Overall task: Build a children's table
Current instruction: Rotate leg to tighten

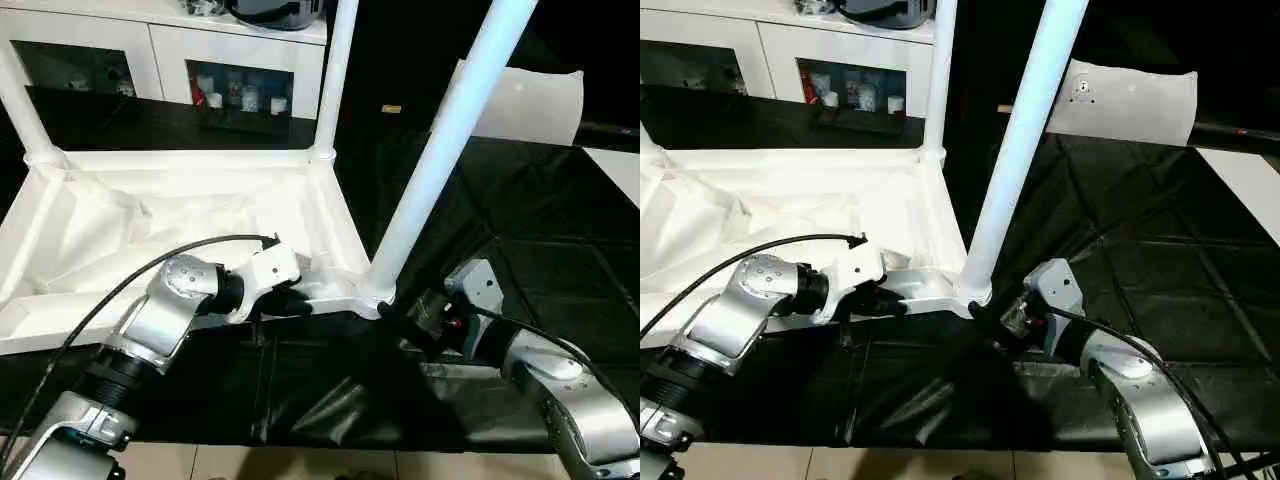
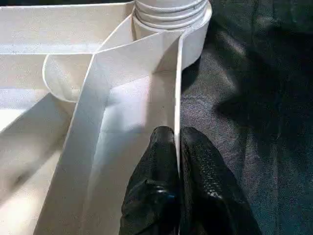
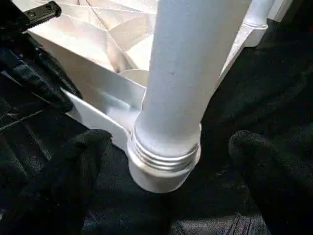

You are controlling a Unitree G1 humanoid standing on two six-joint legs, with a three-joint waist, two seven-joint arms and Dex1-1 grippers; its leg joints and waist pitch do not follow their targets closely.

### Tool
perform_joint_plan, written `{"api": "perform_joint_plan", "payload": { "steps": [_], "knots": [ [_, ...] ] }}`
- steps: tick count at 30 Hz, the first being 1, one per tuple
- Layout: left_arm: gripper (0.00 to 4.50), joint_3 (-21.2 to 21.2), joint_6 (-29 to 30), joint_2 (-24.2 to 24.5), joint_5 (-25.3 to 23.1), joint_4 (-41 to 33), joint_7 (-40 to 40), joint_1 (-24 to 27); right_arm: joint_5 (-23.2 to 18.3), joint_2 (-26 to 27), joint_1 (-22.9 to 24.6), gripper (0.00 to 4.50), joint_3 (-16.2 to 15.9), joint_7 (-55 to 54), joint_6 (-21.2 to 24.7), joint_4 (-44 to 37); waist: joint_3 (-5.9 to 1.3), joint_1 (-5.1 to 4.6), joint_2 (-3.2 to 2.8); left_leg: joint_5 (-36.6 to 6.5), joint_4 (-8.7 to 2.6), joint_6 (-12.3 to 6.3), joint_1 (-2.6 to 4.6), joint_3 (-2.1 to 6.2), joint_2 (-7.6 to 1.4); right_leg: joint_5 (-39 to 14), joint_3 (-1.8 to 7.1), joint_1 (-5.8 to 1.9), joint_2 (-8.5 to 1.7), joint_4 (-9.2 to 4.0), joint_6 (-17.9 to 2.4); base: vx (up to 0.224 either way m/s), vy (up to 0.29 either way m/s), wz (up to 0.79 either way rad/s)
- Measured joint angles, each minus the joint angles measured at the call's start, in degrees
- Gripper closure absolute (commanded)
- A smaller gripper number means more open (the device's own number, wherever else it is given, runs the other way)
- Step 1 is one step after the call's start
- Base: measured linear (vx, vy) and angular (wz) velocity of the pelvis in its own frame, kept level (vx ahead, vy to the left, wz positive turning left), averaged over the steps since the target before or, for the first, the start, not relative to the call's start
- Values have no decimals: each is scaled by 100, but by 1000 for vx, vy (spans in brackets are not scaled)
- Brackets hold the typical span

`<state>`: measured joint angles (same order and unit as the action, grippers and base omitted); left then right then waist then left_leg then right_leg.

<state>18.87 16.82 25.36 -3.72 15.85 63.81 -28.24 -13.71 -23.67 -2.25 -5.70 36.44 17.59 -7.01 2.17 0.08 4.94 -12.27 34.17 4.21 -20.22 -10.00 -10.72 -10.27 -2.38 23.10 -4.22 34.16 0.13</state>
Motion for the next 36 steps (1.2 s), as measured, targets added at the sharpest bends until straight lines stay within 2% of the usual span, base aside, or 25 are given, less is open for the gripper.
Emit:
{"api": "perform_joint_plan", "payload": {
  "steps": [7,15,25,31,36],
  "knots": [
    [439,13,-627,43,-62,154,-98,71,88,47,-113,0,-37,12,-191,262,0,2,1,0,0,-1,-1,-1,0,1,0,0,0,0,-1,0,0,0],
    [439,-16,-876,83,10,305,25,63,75,-15,-188,0,-24,108,-228,287,-1,-8,-3,0,0,0,5,-2,-3,0,1,-1,3,11,-2,0,0,0],
    [439,-2,-1261,421,339,448,932,82,-204,-163,-191,0,41,506,-169,25,3,30,-16,10,1,15,14,-2,-5,0,1,0,2,28,-5,0,0,0],
    [439,39,-1602,549,475,585,1395,75,-386,-374,-458,0,-173,1312,-196,88,4,30,-17,10,4,15,13,-2,-7,1,-1,0,2,30,-7,0,0,0],
    [450,131,-1804,602,510,702,1650,12,-520,-348,-772,37,-262,1810,-279,521,2,129,-13,10,8,15,12,-2,-7,-2,-3,-1,0,34,-10,0,0,0]
  ]
}}
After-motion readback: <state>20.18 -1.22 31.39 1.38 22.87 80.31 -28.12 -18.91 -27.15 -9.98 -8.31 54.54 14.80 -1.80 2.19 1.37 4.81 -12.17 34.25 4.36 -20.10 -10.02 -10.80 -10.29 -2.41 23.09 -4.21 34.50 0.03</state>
